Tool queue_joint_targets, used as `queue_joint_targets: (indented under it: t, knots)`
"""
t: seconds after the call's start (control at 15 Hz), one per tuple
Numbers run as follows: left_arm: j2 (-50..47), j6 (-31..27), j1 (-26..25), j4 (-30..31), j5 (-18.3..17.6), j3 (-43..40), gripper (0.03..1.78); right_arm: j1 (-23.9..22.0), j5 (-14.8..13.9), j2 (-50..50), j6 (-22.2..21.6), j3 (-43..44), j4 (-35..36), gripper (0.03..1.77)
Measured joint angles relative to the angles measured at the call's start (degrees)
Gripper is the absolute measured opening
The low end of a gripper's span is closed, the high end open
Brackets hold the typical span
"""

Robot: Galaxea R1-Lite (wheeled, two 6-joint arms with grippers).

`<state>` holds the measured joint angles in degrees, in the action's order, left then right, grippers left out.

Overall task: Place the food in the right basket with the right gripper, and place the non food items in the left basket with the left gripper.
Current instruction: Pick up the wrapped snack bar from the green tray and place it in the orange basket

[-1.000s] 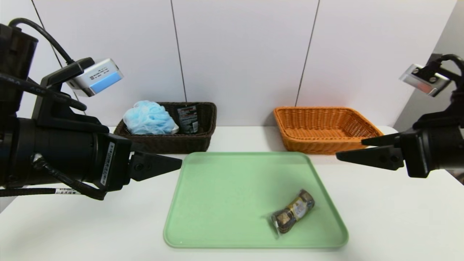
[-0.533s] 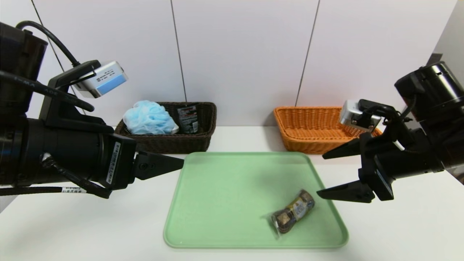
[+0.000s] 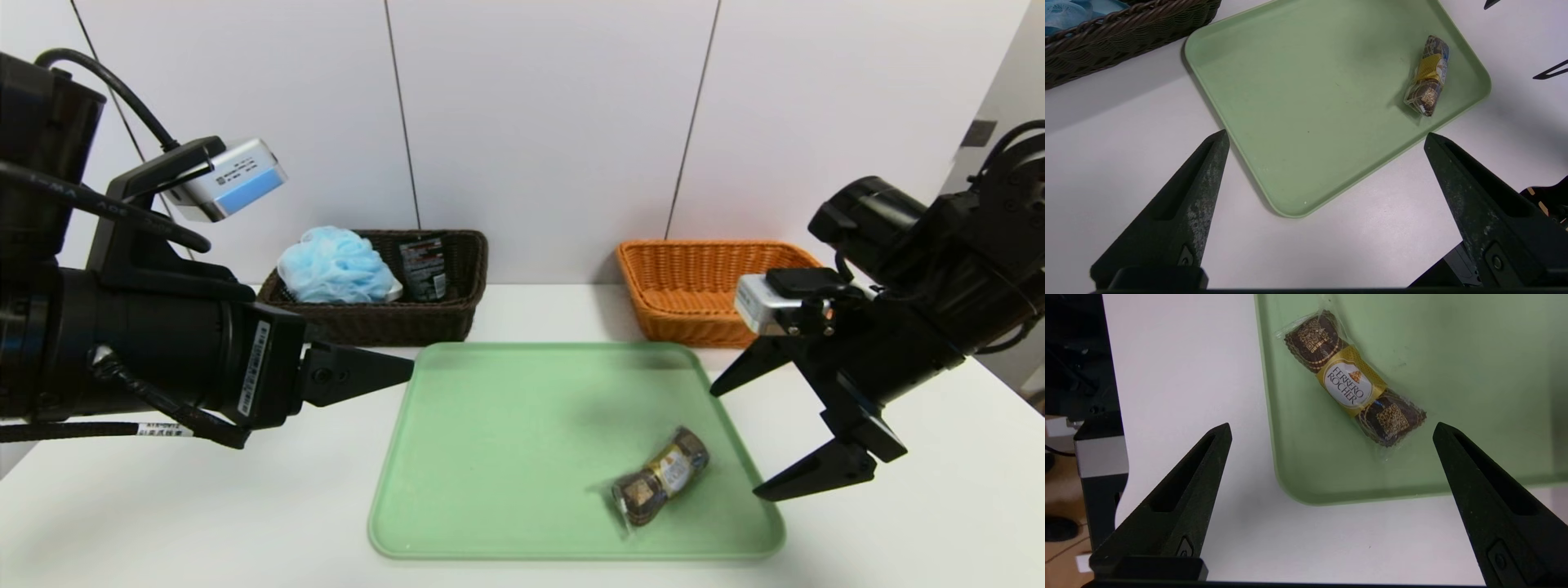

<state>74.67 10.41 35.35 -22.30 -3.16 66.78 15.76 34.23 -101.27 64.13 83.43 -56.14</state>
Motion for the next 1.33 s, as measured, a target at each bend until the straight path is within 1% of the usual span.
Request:
queue_joint_targets:
  t: [0.07,0.2,0.27,0.53,0.73,0.93,1.2,1.33]
  knots:
    - [0.0,0.02,-0.02,0.02,0.0,-0.09,1.69,-0.11,0.57,-1.44,2.05,1.21,-1.16,1.7]
    - [0.05,0.15,-0.05,0.0,-0.04,-0.22,1.69,-0.15,0.85,-3.86,5.42,2.65,-1.66,1.7]
    - [0.05,0.22,-0.02,0.02,-0.06,-0.3,1.69,0.0,0.9,-4.94,6.12,3.22,-1.61,1.7]
    - [0.05,0.45,-0.02,-0.02,0.0,-0.6,1.69,2.01,0.85,-8.19,7.19,5.35,0.05,1.7]
    - [0.13,0.5,-0.05,0.0,0.05,-0.9,1.69,4.46,0.6,-9.86,7.36,6.12,3.08,1.7]
    - [0.13,0.59,-0.1,0.0,0.1,-1.02,1.69,6.42,0.2,-11.52,8.74,6.28,4.29,1.71]
    - [0.16,1.24,-0.11,1.33,0.11,-1.35,1.69,7.74,-1.46,-12.59,11.08,5.97,3.96,1.71]
    - [0.33,1.35,-0.11,1.66,0.1,-1.46,1.69,7.89,-3.56,-12.62,12.71,5.01,3.91,1.71]
